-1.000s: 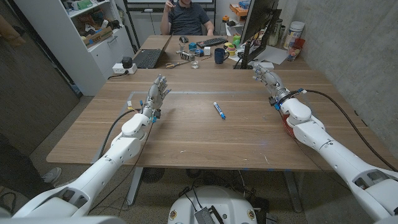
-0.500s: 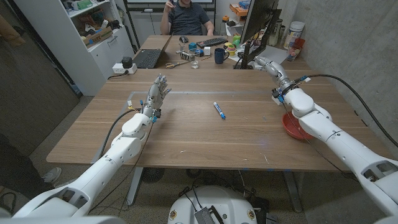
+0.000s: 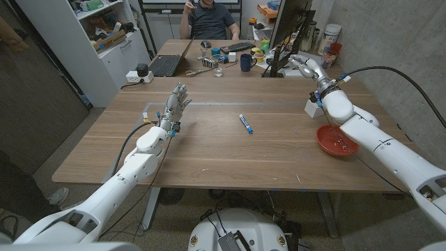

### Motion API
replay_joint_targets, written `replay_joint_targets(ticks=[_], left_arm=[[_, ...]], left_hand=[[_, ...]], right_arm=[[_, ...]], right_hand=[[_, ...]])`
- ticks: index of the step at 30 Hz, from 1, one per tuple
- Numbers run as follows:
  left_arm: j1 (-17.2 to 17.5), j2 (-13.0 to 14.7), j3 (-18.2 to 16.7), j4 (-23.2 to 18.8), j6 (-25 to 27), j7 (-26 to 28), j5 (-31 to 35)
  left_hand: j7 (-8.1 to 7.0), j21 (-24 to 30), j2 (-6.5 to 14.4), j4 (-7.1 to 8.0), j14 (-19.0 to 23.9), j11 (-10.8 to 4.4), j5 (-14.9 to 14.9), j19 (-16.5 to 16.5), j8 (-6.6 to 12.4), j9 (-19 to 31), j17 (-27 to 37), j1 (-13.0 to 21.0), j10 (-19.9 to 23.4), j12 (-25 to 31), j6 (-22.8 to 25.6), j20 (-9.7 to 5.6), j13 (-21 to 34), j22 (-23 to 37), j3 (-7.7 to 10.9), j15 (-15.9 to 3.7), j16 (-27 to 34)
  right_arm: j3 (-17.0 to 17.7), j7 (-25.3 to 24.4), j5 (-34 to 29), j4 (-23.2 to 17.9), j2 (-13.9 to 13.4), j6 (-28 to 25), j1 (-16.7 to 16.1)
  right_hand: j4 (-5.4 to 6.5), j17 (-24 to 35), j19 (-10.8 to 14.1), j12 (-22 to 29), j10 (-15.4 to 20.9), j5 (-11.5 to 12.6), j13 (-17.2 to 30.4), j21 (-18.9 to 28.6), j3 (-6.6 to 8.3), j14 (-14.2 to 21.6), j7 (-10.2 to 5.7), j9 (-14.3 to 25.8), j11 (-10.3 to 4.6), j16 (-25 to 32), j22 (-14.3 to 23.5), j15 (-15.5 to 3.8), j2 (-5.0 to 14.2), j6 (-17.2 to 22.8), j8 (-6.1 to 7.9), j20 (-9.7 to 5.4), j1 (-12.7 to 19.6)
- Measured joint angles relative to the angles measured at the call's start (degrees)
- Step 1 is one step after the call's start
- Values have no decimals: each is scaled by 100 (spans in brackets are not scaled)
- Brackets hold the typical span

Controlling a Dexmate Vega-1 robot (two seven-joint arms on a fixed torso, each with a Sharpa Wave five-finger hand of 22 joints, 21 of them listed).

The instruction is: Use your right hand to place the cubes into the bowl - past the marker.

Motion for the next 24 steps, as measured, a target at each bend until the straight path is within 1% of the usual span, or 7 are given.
replay_joint_targets(ticks=[2,12,16,19,20,23,24], left_arm=[[5,8,0,-12,8,1,0],[43,29,-5,-65,14,13,0],[61,31,-8,-81,14,17,-1],[64,32,-9,-84,14,20,-3],[64,32,-9,-84,14,20,-3],[70,32,-10,-95,14,25,-3],[71,32,-10,-96,14,26,-3]], left_hand=[[0,0,0,0,0,0,0,0,0,0,0,0,0,0,0,0,0,0,0,0,0],[1,-28,0,0,0,0,0,21,0,0,0,0,0,0,0,21,0,0,0,0,0],[1,-28,0,0,0,0,0,21,0,0,0,0,0,0,0,21,0,0,0,0,0],[1,-28,0,0,0,0,0,21,0,0,0,0,0,0,0,21,0,0,0,0,0],[1,-28,0,0,0,0,0,21,0,0,0,0,0,0,0,21,-1,0,0,0,0],[1,-28,0,0,0,0,0,21,0,0,-1,0,0,0,0,20,0,-1,0,0,0],[1,-28,0,0,0,0,0,21,0,0,0,0,0,0,0,20,0,-1,0,0,0]], right_arm=[[-6,-143,-234,-130,-55,-244,-5],[-54,-603,-953,-634,-208,-1167,-88],[-110,-783,-1294,-805,-207,-1779,-96],[-198,-827,-1409,-923,-184,-2029,-89],[-236,-873,-1624,-964,-174,-2499,-75],[-308,-885,-1719,-1042,-157,-2704,-37],[-328,-893,-1825,-1058,-153,-2937,-26]], right_hand=[[-38,0,0,0,16,0,0,0,9,21,-23,0,-16,0,0,-21,29,23,39,0,29],[-94,16,-2,0,23,21,0,-38,65,-3,-103,-1,-52,0,0,-106,145,103,42,-3,144],[-140,16,-156,-25,-80,21,-1,-157,111,-192,-134,-1,-174,-68,0,-183,171,132,33,-156,218],[-188,16,-365,-67,-217,21,-1,-260,112,-414,-198,-1,-218,-107,-1,-182,173,67,-18,-157,307],[-189,16,-436,-81,-249,21,-1,-296,112,-469,-225,-1,-235,-108,-1,-176,173,35,-27,-148,307],[-213,16,-590,-134,-392,21,-1,-389,87,-618,-251,-1,-255,-108,-1,-163,151,-72,-63,-154,329],[-212,16,-661,-134,-423,21,-1,-415,88,-663,-267,-1,-286,-108,-1,-164,151,-108,-68,-148,329]])
